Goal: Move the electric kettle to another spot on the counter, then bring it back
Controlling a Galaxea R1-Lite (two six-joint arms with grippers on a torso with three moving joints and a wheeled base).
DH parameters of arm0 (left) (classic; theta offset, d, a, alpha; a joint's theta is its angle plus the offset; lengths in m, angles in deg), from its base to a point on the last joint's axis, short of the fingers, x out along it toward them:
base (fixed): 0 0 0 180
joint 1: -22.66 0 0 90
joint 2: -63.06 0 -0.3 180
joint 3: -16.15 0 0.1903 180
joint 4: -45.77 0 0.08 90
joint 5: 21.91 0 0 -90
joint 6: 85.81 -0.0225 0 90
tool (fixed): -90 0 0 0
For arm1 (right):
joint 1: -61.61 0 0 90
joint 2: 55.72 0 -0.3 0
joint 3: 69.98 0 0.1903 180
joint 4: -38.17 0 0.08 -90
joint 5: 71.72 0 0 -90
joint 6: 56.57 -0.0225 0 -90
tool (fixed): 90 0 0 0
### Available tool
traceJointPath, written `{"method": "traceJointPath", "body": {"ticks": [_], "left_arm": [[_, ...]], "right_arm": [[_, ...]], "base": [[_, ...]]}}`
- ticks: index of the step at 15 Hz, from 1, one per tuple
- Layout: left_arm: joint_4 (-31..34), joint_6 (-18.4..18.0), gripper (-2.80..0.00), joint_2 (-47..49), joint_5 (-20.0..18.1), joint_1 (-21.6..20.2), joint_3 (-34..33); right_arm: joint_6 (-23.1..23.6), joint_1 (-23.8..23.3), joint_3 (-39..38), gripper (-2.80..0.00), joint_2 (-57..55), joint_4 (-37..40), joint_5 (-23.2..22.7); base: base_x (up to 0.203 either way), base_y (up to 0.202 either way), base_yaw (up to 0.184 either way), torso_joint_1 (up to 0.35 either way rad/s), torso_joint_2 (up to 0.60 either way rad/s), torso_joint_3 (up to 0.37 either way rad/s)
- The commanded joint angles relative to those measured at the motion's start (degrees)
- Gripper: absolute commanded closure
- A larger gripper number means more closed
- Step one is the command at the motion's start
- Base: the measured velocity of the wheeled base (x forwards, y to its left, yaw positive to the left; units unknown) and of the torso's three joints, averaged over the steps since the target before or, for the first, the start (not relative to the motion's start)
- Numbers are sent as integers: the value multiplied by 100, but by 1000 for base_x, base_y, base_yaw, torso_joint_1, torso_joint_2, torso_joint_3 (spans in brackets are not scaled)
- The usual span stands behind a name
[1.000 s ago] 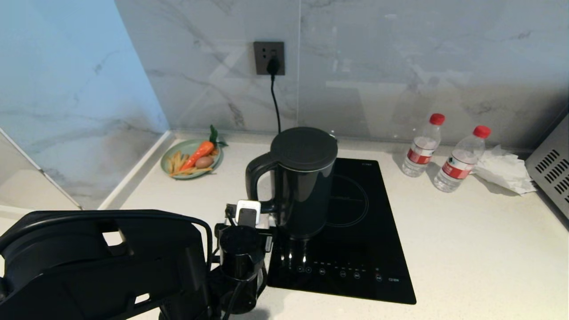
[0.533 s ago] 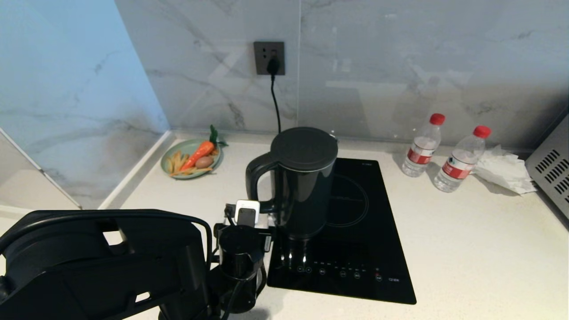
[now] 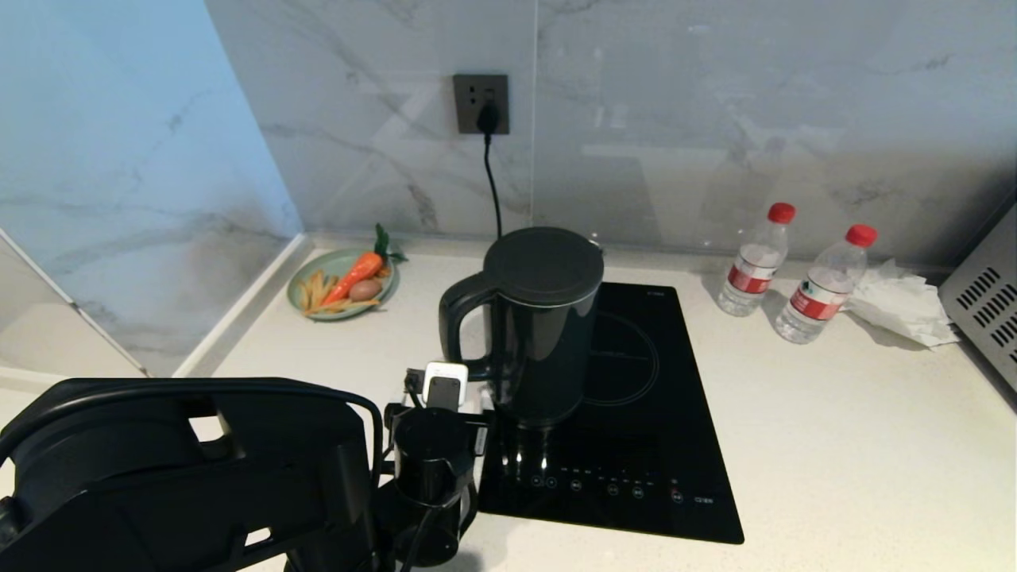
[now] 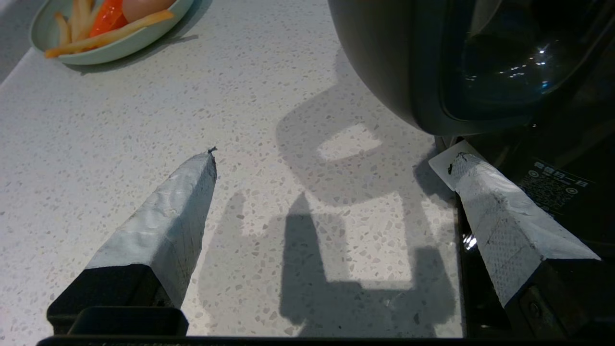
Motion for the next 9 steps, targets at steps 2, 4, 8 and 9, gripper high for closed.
{"method": "traceJointPath", "body": {"ticks": [2, 4, 8, 9], "left_arm": [[-51, -2, -280, 57, 33, 37, 19], [-51, -2, -280, 74, 33, 54, 19], [-51, 7, -280, 154, 33, 72, 46], [-51, -2, -280, 145, 33, 72, 63]], "right_arm": [[1, 0, 1, 0, 0, -2, 2], [1, -2, 0, 0, 0, -2, 2], [1, 3, 1, 0, 0, -2, -3], [1, -4, 1, 0, 0, -2, 3]], "base": [[0, 0, 0, 0, 0, 0], [0, 0, 0, 0, 0, 0], [0, 0, 0, 0, 0, 0], [0, 0, 0, 0, 0, 0]]}}
